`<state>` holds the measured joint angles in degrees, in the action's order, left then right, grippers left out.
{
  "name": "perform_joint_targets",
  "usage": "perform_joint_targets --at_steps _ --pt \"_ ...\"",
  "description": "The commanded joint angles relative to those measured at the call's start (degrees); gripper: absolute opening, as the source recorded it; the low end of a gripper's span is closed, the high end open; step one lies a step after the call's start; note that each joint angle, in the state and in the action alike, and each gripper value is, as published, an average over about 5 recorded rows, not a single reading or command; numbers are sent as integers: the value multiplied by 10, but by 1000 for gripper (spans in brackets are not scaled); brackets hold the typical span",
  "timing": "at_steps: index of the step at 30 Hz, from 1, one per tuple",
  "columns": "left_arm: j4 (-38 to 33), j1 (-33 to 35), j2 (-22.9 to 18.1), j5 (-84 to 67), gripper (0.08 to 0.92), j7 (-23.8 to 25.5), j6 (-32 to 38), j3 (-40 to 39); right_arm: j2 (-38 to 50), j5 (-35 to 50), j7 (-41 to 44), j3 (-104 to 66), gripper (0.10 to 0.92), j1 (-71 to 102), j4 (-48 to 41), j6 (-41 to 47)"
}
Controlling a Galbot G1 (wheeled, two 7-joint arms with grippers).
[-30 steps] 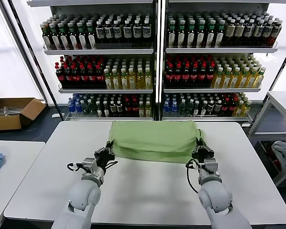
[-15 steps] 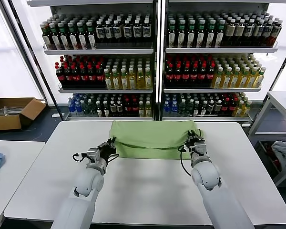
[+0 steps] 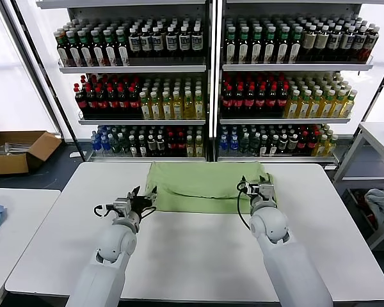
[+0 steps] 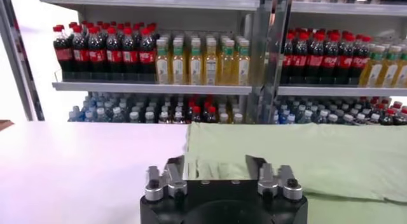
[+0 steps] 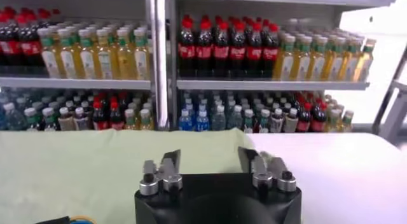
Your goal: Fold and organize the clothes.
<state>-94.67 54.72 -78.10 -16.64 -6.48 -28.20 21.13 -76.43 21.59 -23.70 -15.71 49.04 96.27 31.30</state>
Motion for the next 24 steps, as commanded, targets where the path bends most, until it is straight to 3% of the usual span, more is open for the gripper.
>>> perform_joint_targets --at_steps 1,6,24 --pt "-83 56 3 16 750 -1 -9 2 -8 -31 -20 -11 815 77 94 -3" --pt "-91 60 5 21 818 -1 -10 1 4 -66 -12 -27 822 137 139 -1" --pt "-39 44 13 33 823 5 -5 -7 35 -67 -1 -86 823 162 89 3"
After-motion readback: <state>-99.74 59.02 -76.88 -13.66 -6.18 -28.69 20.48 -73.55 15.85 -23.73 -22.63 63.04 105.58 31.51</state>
